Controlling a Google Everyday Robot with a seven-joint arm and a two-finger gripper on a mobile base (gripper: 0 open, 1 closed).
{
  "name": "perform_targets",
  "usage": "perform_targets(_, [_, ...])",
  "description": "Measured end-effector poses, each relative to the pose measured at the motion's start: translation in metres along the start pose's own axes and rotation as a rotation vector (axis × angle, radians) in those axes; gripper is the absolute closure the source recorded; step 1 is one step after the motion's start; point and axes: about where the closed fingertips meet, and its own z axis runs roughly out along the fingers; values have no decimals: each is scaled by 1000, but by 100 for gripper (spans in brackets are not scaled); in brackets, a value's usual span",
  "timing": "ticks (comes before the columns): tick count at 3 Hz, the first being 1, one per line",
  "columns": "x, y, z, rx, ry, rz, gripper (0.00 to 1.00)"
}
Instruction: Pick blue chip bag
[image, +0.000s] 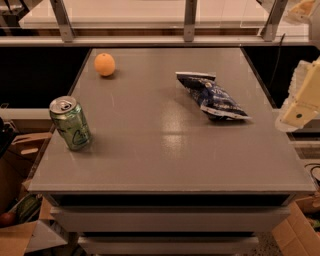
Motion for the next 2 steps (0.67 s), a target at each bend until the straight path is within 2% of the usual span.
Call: perform_targets(2, [-4,-5,-1,10,6,16,0])
